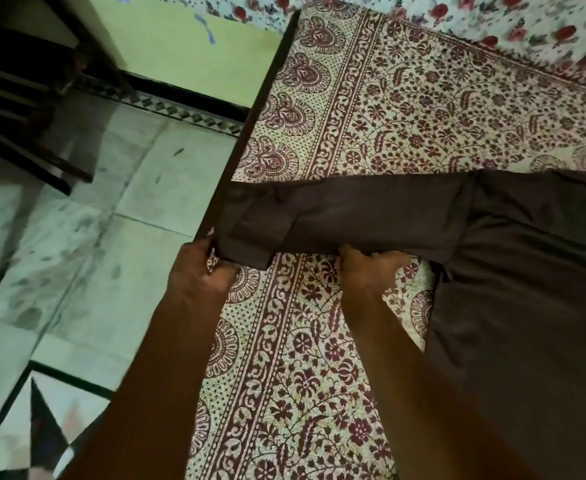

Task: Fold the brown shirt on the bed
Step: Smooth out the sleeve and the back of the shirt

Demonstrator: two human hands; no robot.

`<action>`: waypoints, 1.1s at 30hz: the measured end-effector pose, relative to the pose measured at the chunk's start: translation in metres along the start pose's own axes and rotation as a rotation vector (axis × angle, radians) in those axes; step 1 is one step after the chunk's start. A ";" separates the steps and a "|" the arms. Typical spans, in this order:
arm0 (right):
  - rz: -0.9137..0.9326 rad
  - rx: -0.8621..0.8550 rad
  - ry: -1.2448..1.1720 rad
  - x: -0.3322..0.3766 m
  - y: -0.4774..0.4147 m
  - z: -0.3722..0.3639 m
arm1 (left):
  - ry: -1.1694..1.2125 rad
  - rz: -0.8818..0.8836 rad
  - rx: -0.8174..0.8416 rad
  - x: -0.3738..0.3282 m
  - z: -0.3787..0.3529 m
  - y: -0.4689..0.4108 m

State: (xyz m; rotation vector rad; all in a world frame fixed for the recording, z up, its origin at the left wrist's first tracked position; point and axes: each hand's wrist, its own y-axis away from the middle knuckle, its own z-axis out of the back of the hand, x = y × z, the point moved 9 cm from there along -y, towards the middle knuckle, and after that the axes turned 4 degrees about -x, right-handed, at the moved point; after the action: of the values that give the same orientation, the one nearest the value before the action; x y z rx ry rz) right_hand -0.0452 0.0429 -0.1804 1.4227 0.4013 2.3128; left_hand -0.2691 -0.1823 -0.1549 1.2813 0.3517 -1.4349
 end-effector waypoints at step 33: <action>1.156 0.728 0.879 0.037 0.124 -0.138 | 0.395 0.550 -0.532 0.090 0.063 -0.020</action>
State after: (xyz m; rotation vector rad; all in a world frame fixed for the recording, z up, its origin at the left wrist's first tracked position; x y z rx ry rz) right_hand -0.2056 -0.0541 -0.1583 0.8017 0.8965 4.0430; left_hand -0.2975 -0.2716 -0.2149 1.0928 0.5493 -0.5650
